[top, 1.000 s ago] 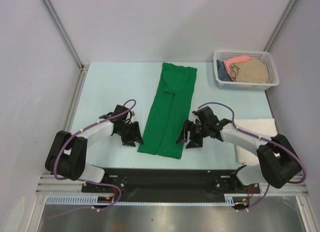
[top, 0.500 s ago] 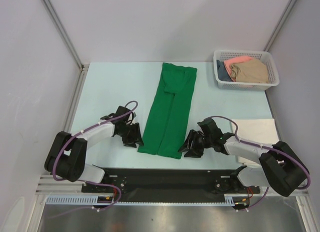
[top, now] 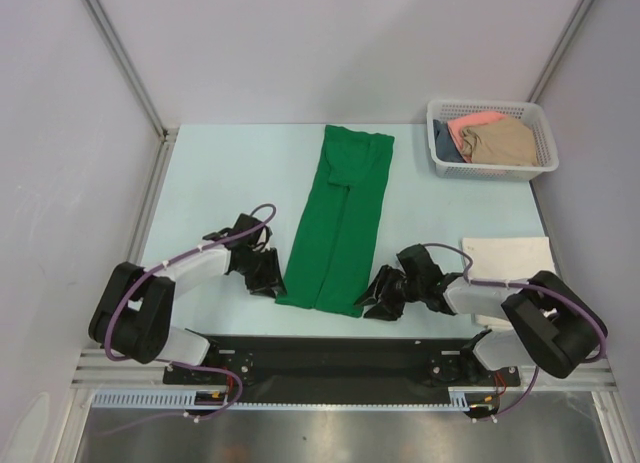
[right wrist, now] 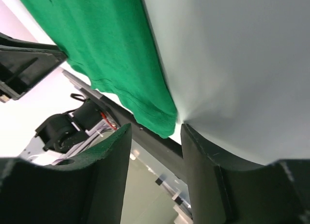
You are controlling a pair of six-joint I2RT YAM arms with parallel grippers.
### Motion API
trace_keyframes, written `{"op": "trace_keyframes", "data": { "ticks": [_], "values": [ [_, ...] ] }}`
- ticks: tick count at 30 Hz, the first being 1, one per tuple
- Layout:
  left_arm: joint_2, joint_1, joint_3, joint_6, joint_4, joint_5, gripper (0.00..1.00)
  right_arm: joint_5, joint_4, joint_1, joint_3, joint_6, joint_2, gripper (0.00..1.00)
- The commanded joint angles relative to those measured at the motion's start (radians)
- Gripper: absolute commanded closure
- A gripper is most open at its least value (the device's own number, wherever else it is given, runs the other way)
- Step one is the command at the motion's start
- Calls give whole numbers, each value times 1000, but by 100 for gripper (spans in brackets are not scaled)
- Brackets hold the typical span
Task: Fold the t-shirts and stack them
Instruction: Fold the tshirt
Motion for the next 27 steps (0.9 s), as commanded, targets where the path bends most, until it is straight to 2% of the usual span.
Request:
{"op": "trace_keyframes", "data": {
  "ticks": [1, 5, 14, 18, 20, 21, 23, 24, 25, 27],
  "values": [
    [-22, -10, -24, -14, -11, -21, 59, 13, 89, 9, -23, 58, 35, 49],
    [-31, -10, -39, -23, -12, -23, 60, -2, 130, 13, -32, 91, 70, 50],
    [-36, -15, -31, -34, -17, -29, 63, 36, 74, 28, -31, 103, 48, 54],
    [-31, -16, -25, -33, -14, -29, 70, 39, 69, 29, -35, 106, 47, 59],
    [-31, -18, -25, -34, -15, -32, 73, 42, 66, 27, -35, 103, 45, 69],
    [-33, -18, -25, -34, -12, -30, 78, 42, 69, 27, -35, 97, 48, 72],
    [-28, -23, -27, -36, -9, -30, 85, 44, 74, 27, -34, 83, 58, 85],
    [-25, -24, -27, -36, -5, -27, 91, 41, 75, 27, -34, 78, 70, 90],
    [-22, -30, -28, -39, -3, -23, 96, 34, 80, 25, -34, 75, 74, 100],
    [-16, -38, -28, -51, 2, -18, 100, 27, 78, 21, -43, 69, 67, 100]
  ]
}}
